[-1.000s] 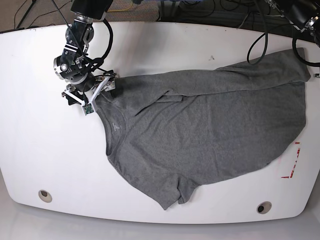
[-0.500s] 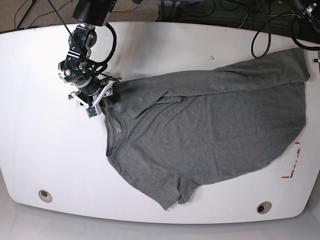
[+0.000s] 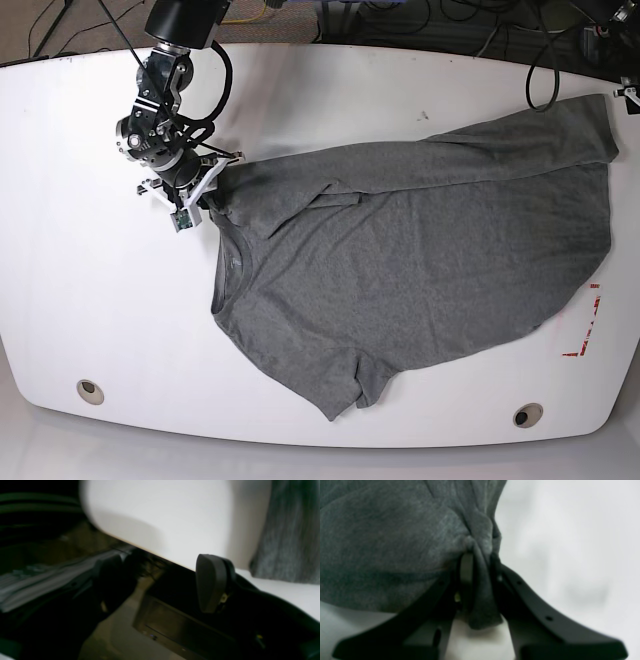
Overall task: Layout the t-shirt on the table in an organized manner, then fold the t-shirt properly
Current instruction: 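Regrasp the t-shirt edges with both grippers near the shoulders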
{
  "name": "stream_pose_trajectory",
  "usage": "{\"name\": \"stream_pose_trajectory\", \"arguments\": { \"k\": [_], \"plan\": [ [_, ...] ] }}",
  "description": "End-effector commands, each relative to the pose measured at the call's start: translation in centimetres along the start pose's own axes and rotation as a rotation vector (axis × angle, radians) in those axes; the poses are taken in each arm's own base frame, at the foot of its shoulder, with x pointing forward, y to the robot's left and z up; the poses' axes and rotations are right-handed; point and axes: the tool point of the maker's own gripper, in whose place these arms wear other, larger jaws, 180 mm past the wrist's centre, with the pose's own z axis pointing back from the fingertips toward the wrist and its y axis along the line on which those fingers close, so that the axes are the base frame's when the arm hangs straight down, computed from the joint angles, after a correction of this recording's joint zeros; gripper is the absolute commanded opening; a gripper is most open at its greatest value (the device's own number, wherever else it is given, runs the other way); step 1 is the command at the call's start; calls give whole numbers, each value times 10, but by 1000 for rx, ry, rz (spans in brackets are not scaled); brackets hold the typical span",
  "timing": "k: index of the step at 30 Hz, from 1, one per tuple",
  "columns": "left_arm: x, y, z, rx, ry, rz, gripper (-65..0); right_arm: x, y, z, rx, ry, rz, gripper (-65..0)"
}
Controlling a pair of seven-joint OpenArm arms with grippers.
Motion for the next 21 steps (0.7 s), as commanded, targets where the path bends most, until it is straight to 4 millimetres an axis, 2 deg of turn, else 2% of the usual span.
{"name": "stream_pose_trajectory", "arguments": {
  "k": [1, 9, 17, 21],
  "plan": [
    [9, 1, 3, 4, -35, 5, -229, -1, -5, 2, -13, 18, 15, -566],
    [18, -35, -5, -65, -96, 11, -229, -7, -3, 3, -11, 29, 14, -568],
    [19, -53, -9, -101, -95, 2, -229, -7, -3, 3, -11, 29, 14, -568],
    [21, -55, -8, -106, -111, 4, -229, -8, -3, 3, -11, 30, 14, -568]
  ]
}}
